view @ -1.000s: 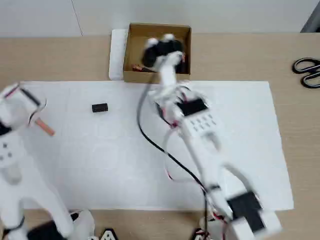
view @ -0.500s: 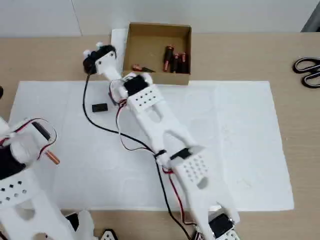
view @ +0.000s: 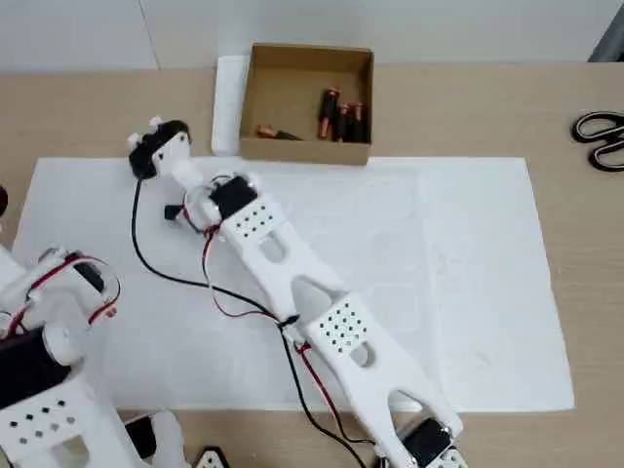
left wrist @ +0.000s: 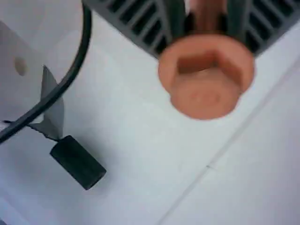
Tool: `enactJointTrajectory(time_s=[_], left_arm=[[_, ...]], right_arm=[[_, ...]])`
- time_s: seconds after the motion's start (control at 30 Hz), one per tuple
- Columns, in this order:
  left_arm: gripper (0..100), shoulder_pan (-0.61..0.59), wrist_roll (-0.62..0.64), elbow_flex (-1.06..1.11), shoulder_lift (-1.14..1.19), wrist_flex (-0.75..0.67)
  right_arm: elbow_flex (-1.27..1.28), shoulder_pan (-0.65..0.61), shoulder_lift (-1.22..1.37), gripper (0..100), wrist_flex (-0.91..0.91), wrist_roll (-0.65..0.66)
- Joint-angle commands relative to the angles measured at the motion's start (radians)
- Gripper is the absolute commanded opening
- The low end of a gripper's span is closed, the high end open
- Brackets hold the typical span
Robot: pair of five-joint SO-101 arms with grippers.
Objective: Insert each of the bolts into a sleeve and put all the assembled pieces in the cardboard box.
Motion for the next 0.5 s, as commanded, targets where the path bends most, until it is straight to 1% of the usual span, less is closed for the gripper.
enactJointTrajectory(time_s=[0.0,0.1,0.2,0.3,0.47], left_arm=[[1,-0.003,-0.008,0.024,-0.051,-0.038],[1,-0.003,-0.008,0.047,-0.075,-0.038],[1,-0.003,-0.011,0.051,-0.089,-0.038],[1,-0.003,-0.044,0.051,-0.089,-0.038],[1,-0.003,-0.048,0.051,-0.089,-0.037]], right_arm=[[-0.055,-0.012,-0.019,28.8,0.004,0.008],[-0.074,-0.008,-0.022,28.8,-0.001,0.008],[-0.153,-0.002,-0.022,28.8,0.021,0.008],[-0.219,0.004,-0.022,28.7,0.025,0.008],[-0.236,-0.005,-0.022,28.6,0.028,0.003]])
